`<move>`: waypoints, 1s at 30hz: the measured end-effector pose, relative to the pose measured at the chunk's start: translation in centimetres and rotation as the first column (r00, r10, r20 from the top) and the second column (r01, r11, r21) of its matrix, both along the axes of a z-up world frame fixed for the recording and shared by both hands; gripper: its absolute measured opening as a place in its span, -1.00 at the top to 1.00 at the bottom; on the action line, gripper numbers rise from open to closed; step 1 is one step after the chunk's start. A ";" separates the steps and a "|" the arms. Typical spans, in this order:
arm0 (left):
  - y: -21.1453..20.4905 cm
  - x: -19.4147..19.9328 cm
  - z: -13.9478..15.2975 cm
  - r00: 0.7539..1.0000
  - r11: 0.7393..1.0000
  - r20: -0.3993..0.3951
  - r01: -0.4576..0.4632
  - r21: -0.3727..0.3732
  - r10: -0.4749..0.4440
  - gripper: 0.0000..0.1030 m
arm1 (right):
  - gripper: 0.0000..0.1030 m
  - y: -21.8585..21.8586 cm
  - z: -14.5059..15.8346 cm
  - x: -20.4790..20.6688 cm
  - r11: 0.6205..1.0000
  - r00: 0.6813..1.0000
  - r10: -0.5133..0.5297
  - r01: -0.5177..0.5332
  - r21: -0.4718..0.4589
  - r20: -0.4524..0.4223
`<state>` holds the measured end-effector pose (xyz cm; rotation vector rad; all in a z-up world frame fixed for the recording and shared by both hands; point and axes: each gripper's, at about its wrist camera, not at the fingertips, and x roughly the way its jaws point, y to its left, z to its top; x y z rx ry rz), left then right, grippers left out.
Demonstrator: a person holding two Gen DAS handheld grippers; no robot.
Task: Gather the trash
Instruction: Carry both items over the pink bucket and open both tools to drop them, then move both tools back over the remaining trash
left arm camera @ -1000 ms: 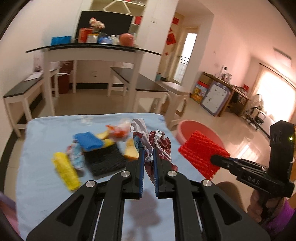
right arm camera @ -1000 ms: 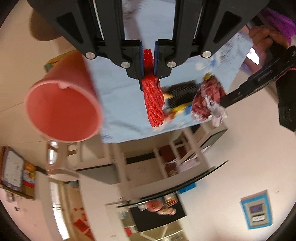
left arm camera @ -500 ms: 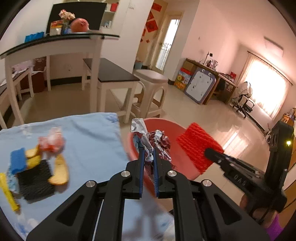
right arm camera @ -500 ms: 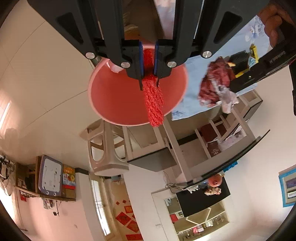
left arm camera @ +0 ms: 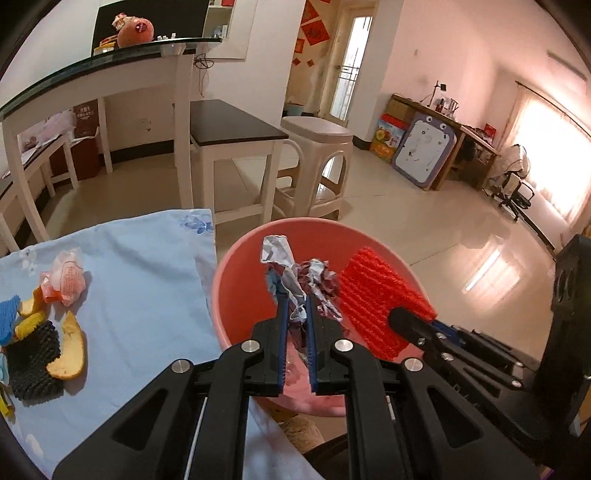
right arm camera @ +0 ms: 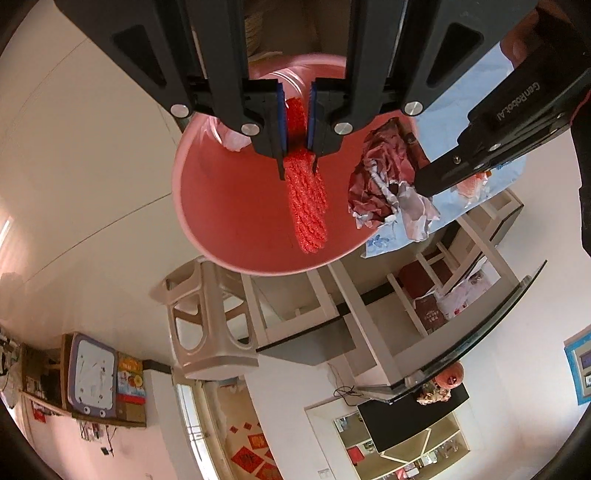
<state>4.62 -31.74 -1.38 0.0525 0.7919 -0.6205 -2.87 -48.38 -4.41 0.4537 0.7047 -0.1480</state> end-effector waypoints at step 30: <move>8.9 -4.2 5.2 0.983 0.992 0.137 -0.121 -0.028 0.124 0.28 | -0.10 7.4 5.1 -3.4 0.993 0.988 0.100 -0.092 -0.069 0.117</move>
